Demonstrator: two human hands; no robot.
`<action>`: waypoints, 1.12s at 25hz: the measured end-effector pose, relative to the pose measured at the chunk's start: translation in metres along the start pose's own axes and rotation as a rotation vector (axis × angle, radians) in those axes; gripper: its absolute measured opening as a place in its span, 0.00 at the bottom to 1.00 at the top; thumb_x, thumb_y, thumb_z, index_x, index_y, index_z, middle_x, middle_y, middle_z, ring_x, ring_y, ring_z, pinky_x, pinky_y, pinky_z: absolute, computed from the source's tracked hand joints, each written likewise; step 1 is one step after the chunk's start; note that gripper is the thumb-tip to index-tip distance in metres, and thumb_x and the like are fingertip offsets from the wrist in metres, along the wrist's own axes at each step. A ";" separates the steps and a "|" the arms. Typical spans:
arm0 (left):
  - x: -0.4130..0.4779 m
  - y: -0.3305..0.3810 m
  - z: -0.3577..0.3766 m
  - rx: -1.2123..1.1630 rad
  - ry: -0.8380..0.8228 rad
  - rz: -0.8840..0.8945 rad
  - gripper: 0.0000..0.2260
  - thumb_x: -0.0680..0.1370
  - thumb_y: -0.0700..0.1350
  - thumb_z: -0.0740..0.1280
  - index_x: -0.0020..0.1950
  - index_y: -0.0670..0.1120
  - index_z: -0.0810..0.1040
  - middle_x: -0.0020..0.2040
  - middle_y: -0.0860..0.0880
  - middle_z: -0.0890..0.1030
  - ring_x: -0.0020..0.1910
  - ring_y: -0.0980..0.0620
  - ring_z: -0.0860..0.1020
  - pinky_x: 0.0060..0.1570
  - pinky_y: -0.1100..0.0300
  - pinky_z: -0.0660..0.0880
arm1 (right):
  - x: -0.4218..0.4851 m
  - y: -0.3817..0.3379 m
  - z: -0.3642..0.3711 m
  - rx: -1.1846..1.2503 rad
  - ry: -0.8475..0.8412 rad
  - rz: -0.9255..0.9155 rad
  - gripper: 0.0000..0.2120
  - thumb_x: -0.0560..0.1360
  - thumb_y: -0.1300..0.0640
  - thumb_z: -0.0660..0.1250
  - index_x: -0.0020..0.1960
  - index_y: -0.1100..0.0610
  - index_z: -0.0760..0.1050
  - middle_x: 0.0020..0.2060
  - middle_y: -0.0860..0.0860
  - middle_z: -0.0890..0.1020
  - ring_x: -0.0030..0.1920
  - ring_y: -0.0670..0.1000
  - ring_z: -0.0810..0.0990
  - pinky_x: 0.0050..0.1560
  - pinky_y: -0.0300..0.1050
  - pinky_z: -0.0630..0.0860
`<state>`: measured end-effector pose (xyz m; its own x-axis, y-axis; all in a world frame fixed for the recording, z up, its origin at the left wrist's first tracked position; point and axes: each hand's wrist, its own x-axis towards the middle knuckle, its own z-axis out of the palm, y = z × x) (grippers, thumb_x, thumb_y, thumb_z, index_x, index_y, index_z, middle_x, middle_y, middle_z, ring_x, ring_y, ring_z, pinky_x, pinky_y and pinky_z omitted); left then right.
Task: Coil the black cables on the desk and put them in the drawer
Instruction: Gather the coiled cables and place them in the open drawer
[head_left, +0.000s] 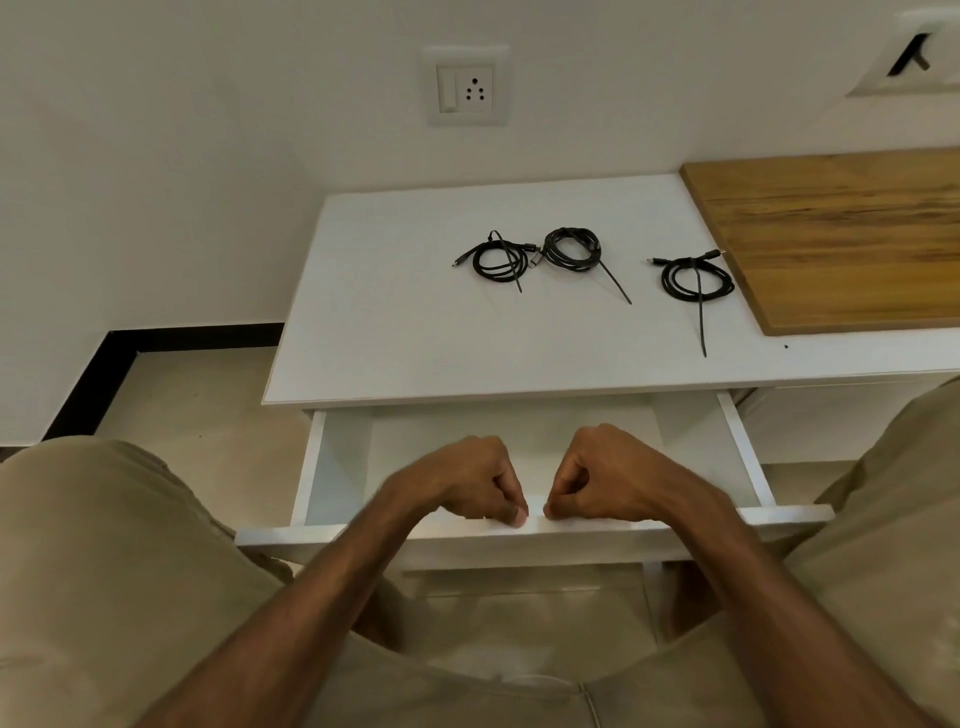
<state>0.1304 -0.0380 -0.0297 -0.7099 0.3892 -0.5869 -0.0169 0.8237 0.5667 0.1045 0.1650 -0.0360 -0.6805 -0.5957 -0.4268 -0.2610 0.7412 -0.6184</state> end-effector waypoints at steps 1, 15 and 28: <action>0.000 0.001 0.002 -0.010 -0.029 -0.008 0.09 0.77 0.45 0.74 0.56 0.47 0.87 0.52 0.52 0.87 0.35 0.63 0.80 0.39 0.68 0.76 | 0.000 -0.001 0.000 0.004 -0.049 0.002 0.04 0.70 0.51 0.77 0.44 0.49 0.89 0.38 0.44 0.88 0.38 0.44 0.86 0.47 0.49 0.86; 0.007 0.020 -0.034 -0.247 0.623 0.188 0.05 0.77 0.42 0.72 0.44 0.46 0.88 0.38 0.53 0.87 0.34 0.60 0.84 0.39 0.69 0.78 | 0.025 -0.004 -0.048 0.120 0.700 -0.019 0.04 0.73 0.58 0.74 0.45 0.52 0.87 0.38 0.44 0.87 0.38 0.41 0.85 0.44 0.30 0.79; 0.138 -0.022 -0.142 -0.072 1.135 -0.142 0.14 0.79 0.46 0.67 0.56 0.35 0.78 0.53 0.38 0.82 0.56 0.38 0.77 0.57 0.52 0.67 | 0.145 0.045 -0.126 0.131 1.098 0.210 0.11 0.78 0.60 0.66 0.60 0.60 0.78 0.55 0.59 0.83 0.58 0.58 0.79 0.53 0.42 0.70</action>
<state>-0.0670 -0.0615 -0.0409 -0.9236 -0.3324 0.1912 -0.1623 0.7907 0.5903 -0.0917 0.1507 -0.0423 -0.9535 0.1801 0.2417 -0.0404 0.7183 -0.6946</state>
